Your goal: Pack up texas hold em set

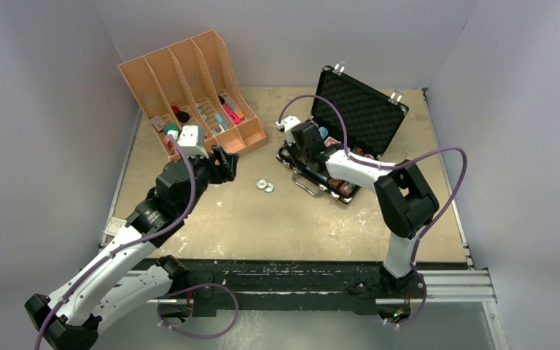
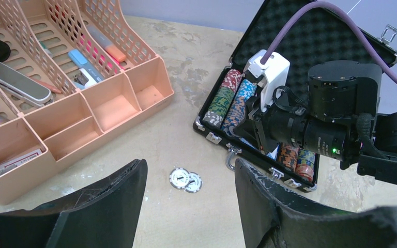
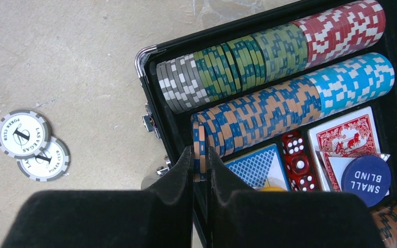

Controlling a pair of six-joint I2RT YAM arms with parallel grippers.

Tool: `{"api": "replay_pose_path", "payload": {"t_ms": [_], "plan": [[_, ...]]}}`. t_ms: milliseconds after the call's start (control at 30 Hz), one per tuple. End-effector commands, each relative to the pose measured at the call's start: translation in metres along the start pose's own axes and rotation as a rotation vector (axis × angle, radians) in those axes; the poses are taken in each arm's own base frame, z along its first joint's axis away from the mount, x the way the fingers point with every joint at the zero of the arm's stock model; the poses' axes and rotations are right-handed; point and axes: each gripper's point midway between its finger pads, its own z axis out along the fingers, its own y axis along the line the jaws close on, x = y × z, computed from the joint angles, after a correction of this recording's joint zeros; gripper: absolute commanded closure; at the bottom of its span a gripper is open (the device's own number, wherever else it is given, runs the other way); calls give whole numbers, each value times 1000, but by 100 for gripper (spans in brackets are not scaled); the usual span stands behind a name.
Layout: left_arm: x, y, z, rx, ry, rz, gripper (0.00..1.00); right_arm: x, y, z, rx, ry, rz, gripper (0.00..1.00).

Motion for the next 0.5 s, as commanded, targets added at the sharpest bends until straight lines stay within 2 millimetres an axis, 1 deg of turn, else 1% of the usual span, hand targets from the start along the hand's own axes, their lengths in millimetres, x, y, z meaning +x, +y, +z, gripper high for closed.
{"api": "replay_pose_path", "payload": {"t_ms": [0,133,267,367,467], "plan": [[-10,-2,1,4,-41,-26,38,-11,-10,0,40,-11,-30,87],[-9,-3,1,7,-36,-26,38,-9,-12,0,53,1,-27,74],[-9,-3,1,8,-36,-28,38,-17,-14,-4,64,-15,4,66],[-9,-3,1,5,-36,-30,38,-28,-15,-13,66,-41,45,64],[-10,-1,1,-3,-40,-33,38,-42,-16,-26,66,-69,104,60]]}}
